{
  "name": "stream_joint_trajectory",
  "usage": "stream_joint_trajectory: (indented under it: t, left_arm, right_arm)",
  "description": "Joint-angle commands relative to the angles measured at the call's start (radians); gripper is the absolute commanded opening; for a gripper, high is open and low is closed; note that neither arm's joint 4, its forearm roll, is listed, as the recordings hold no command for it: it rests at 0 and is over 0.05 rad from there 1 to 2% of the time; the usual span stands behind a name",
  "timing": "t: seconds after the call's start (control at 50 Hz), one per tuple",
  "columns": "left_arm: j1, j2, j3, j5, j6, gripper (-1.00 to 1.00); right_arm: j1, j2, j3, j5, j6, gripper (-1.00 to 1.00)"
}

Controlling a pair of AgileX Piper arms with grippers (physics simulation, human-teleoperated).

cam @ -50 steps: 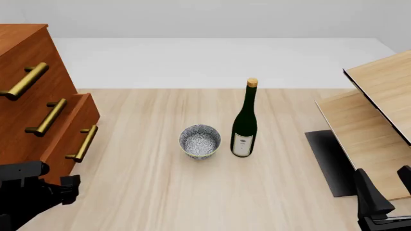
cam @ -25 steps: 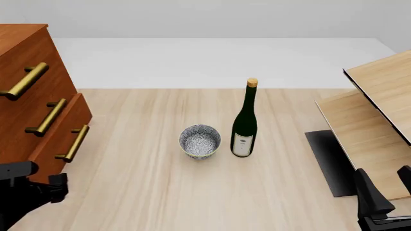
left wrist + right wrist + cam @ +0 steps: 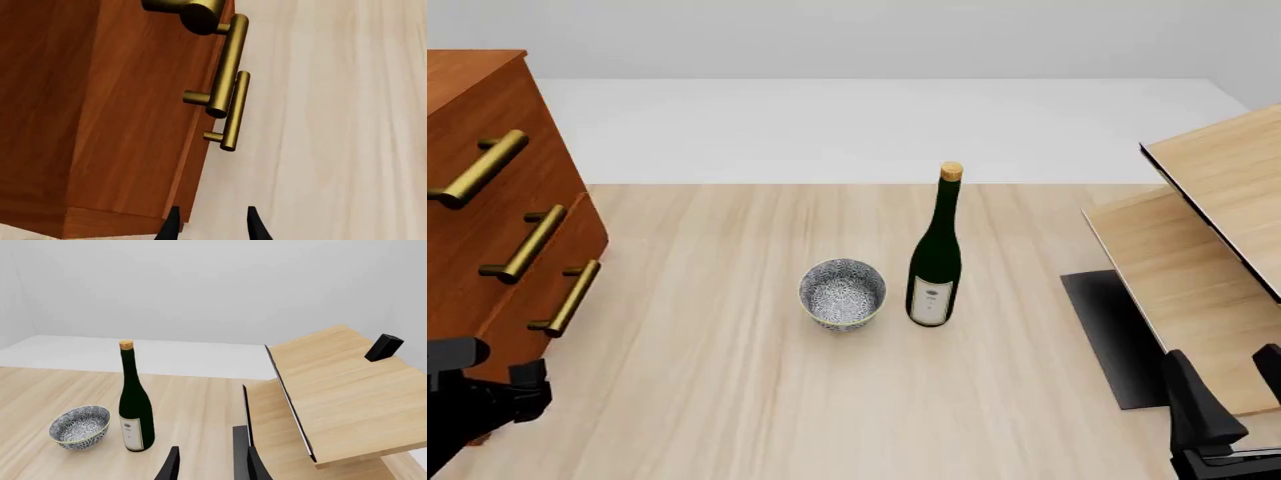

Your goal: Close the bottom drawer of the cabinet and open the top drawer.

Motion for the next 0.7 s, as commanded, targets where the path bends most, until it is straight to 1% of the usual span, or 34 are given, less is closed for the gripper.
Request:
stream_joint_trajectory:
  t: [0.02, 0.04, 0.14, 0.22, 0.26, 0.32, 0.34, 0.38, 0.46, 0.48, 0.7]
  left_arm:
    - [0.017, -0.009, 0.008, -0.006, 0.013, 1.00]
    - [0.023, -0.013, 0.009, -0.005, 0.018, 1.00]
    - [-0.010, -0.001, 0.001, 0.000, -0.008, 1.00]
    - [-0.025, -0.003, 0.000, 0.004, -0.011, 1.00]
    - [-0.042, -0.007, 0.000, 0.006, -0.011, 1.00]
    - [-0.077, 0.005, 0.000, 0.006, -0.030, 1.00]
    - [-0.076, 0.003, 0.002, 0.007, -0.029, 1.00]
    - [-0.109, 0.012, -0.001, 0.008, -0.048, 1.00]
    - [-0.149, 0.026, -0.012, 0.010, -0.071, 1.00]
    - [-0.159, 0.012, 0.000, 0.013, -0.077, 1.00]
    - [-0.228, 0.019, -0.044, 0.045, -0.101, 1.00]
  right_arm:
    - [0.000, 0.000, 0.000, 0.000, 0.000, 1.00]
    - [0.000, 0.000, 0.000, 0.000, 0.000, 1.00]
    - [0.000, -0.001, 0.000, 0.000, -0.001, 1.00]
    - [0.000, -0.001, 0.000, 0.000, 0.000, 1.00]
    - [0.000, -0.001, 0.000, 0.000, 0.000, 1.00]
    - [0.000, -0.001, 0.000, 0.000, 0.000, 1.00]
    - [0.000, -0.001, 0.000, 0.000, 0.000, 1.00]
    - [0.000, -0.001, 0.000, 0.000, -0.001, 1.00]
    - [-0.001, -0.001, 0.000, 0.000, 0.000, 1.00]
    - [-0.001, -0.001, 0.000, 0.000, 0.000, 1.00]
    - [-0.002, -0.001, 0.000, 0.000, 0.001, 1.00]
